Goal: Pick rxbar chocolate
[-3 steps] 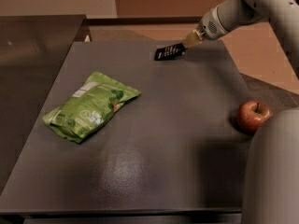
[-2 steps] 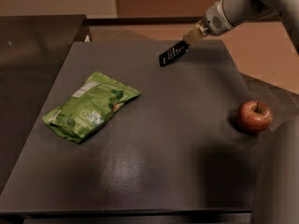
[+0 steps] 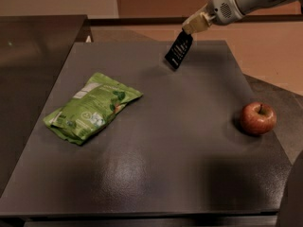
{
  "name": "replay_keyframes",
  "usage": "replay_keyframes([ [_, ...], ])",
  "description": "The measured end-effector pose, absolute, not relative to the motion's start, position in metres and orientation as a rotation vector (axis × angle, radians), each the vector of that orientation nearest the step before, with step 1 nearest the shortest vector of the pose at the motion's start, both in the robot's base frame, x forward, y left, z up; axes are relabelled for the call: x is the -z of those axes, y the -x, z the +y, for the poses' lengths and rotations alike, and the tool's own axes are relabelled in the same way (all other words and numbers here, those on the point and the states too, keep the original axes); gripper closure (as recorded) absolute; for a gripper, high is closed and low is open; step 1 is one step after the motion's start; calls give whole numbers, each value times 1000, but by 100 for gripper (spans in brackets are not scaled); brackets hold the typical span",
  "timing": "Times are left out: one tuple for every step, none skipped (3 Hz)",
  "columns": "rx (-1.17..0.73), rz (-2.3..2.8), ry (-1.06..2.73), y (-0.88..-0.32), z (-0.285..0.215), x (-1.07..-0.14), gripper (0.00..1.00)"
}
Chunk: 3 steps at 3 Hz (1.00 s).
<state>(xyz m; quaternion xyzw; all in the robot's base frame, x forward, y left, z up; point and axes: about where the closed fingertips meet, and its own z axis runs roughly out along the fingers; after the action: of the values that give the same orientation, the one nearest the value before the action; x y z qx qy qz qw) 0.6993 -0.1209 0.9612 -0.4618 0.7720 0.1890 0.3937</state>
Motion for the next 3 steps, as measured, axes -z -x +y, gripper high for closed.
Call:
replay_keyframes([
  [-480, 1895, 1207, -688, -113, -984, 100],
  [-465, 1843, 1228, -681, -110, -1005, 100],
  [-421, 1754, 1268, -670, -108, -1041, 100],
])
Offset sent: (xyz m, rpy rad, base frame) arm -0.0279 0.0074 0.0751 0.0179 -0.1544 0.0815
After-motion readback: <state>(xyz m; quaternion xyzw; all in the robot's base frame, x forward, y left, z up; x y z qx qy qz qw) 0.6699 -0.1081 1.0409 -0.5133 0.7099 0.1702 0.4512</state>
